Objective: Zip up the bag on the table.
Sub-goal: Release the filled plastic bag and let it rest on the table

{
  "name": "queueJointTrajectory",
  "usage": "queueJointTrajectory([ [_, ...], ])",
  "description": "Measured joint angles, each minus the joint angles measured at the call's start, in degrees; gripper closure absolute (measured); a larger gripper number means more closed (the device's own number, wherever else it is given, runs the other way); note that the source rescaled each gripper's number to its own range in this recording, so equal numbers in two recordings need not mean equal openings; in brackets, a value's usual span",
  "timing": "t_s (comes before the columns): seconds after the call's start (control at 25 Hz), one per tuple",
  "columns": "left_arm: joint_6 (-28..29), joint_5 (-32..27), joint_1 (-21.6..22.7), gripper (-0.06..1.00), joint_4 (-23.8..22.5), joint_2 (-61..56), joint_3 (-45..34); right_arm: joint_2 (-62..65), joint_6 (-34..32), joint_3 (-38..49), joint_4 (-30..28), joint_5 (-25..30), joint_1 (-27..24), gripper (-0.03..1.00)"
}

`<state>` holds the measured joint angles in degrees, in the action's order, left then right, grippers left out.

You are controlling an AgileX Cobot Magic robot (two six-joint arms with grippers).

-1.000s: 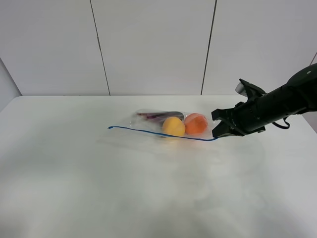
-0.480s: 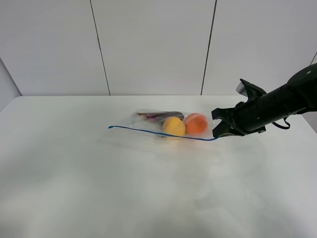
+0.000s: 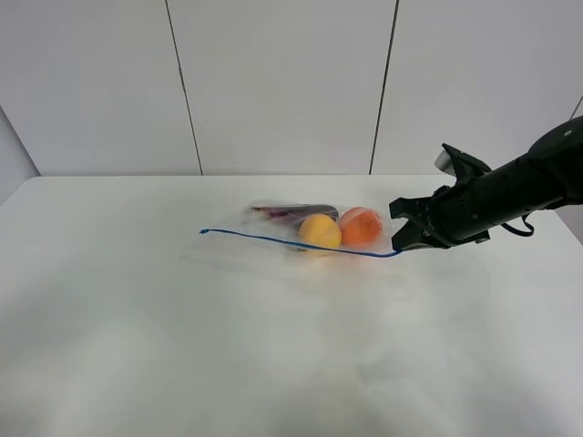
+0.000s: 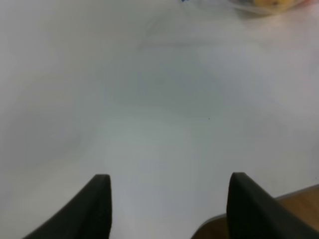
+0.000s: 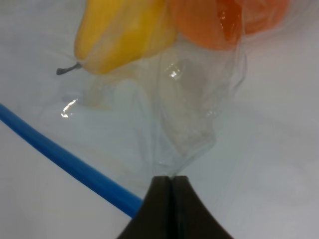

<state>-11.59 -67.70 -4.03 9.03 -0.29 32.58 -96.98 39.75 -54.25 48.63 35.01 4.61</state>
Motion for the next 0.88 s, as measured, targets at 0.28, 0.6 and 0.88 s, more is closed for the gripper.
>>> queueJointTrajectory([
  [0.28, 0.07, 0.0, 0.0, 0.14, 0.0, 0.0, 0.0, 0.0, 0.0, 0.0, -0.01, -0.25, 0.0, 0.97],
  [0.6, 0.06, 0.0, 0.0, 0.14, 0.0, 0.0, 0.0, 0.0, 0.0, 0.0, -0.25, -0.66, 0.0, 0.97],
  [0.88, -0.05, 0.0, 0.0, 0.14, 0.0, 0.0, 0.0, 0.0, 0.06, 0.0, -0.47, -1.54, 0.0, 0.73],
])
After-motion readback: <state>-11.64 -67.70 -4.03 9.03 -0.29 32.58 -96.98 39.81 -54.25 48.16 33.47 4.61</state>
